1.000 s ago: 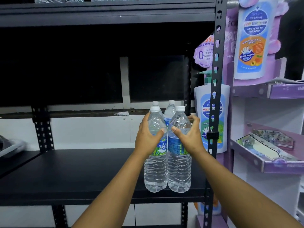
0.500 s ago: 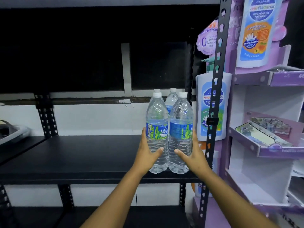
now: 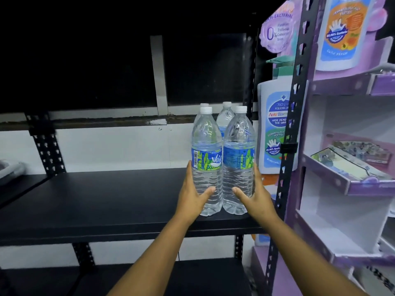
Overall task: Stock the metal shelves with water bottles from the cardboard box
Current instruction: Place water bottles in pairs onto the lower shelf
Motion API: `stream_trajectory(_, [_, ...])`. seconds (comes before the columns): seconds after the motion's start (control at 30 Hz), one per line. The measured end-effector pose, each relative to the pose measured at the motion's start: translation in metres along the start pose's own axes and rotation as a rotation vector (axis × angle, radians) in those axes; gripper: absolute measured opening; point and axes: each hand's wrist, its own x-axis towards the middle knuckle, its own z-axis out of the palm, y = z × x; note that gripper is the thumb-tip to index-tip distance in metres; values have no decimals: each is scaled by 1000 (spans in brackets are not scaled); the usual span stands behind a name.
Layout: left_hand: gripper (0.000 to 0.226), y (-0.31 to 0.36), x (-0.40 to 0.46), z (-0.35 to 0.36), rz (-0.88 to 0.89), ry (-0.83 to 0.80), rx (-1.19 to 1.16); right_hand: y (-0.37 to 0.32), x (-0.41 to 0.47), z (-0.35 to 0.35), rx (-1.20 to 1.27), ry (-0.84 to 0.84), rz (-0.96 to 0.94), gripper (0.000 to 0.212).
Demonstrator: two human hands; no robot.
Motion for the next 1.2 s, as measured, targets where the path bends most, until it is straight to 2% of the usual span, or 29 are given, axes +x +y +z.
stream_trajectory(0.37, [102,-31,73,21,-4,-41,1,34,76,33,-9,-3,6,98])
stream_trajectory(0.93, [97,-55,101,27,33,-56,-71,51,104,58,9,86,-13,97])
stream_trajectory(1.07, [99,-58,103,34,35,-7,-84,56,104,61,112,102,-8,95])
stream_trajectory(1.2, [115,-60,100,47,-6,127,84,59,109,62,222,105,25,83])
